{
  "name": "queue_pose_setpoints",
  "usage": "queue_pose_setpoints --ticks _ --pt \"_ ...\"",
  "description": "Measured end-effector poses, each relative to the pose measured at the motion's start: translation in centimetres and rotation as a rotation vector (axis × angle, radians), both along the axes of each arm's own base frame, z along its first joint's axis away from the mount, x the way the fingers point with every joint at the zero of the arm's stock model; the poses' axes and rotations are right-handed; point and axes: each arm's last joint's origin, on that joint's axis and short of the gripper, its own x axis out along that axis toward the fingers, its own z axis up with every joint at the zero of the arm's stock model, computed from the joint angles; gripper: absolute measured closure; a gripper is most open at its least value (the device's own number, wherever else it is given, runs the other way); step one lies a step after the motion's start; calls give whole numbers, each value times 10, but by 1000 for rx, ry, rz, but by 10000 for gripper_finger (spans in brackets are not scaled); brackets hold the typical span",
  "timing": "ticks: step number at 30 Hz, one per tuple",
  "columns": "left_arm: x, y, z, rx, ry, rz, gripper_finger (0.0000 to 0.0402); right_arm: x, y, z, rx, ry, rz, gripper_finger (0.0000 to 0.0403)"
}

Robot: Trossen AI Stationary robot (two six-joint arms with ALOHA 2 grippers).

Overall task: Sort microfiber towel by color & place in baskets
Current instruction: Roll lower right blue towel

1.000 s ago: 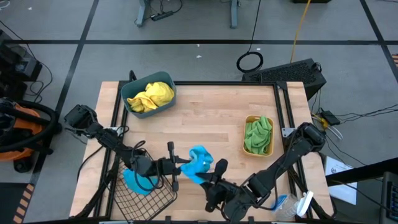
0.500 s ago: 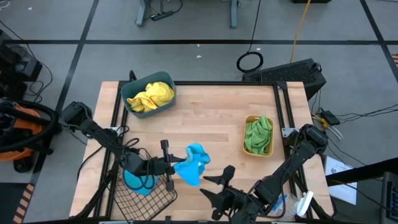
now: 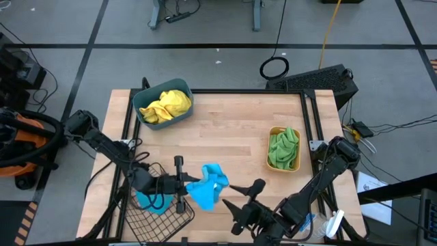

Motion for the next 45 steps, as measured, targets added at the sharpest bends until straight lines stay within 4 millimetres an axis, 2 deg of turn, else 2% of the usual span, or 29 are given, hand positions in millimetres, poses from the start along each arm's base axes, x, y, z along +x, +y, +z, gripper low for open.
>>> queue_pose_setpoints --ticks 8,20,24,28,30,33,36,39,45 --pt "6 5 -2 -36 3 -33 394 19 -8 7 66 -16 63 156" --pt "6 5 -2 -55 1 -85 391 44 -42 7 125 -30 -4 162" --pt "6 4 -3 -49 12 -85 385 46 -44 7 147 -12 28 216" --pt "7 4 -3 -63 12 -86 384 44 -40 6 133 1 47 324" --pt "7 5 -4 -139 18 -78 383 43 -37 6 120 24 82 377" --pt "8 7 -9 -247 62 -57 377 41 -33 5 115 42 112 386" --pt "8 7 -12 -236 87 -50 345 37 -30 4 103 60 120 386" --pt "7 6 -15 -242 113 -47 290 31 -26 0 92 98 127 397" --pt "-11 -1 -4 -226 124 -49 181 18 -16 -6 97 138 133 398"
